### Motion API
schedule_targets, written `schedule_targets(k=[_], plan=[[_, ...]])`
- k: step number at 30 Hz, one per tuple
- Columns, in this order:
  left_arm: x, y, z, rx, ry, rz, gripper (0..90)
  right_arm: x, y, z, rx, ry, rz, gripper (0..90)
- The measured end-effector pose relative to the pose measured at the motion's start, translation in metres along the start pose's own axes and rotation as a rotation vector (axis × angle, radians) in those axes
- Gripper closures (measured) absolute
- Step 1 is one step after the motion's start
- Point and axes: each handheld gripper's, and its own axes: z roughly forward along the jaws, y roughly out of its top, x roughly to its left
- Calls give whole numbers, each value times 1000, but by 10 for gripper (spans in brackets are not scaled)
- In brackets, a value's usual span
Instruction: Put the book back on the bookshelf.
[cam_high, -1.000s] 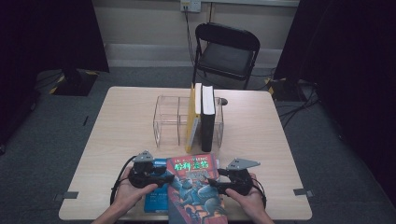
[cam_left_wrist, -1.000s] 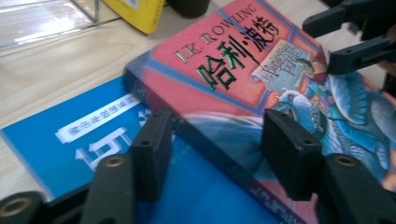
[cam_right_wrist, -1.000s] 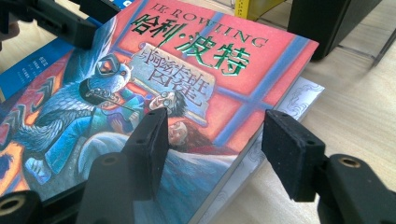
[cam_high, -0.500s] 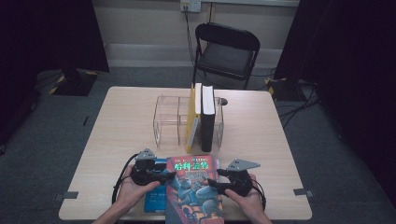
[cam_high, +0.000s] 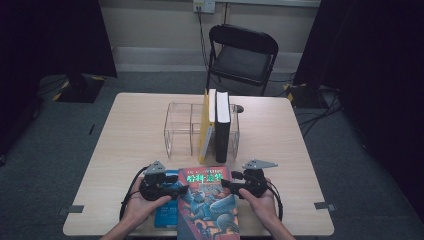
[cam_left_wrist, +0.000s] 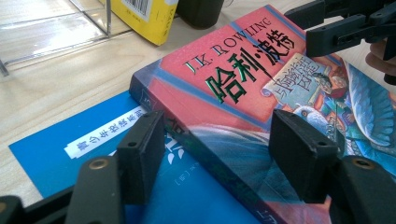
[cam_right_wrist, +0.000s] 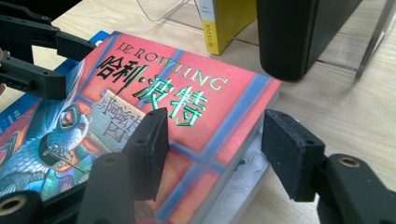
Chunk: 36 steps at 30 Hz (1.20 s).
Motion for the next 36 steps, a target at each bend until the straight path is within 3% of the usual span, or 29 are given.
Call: schedule_targets(k=[3,10,19,29,36], plan=[[-3,-1,1,0,-3,47,280,0,-1,1,-5,7,29,408],[-5,-1,2,2,10,40,269,1,0,-4,-23,8,87,501],[-5,-1,2,-1,9,39,267,2,-6,-7,-16,19,165,503],[-6,-4,3,-20,10,46,253,10,-8,-16,-30,24,155,505],[-6,-4,3,-22,10,47,252,14,-11,-26,-41,72,181,504]])
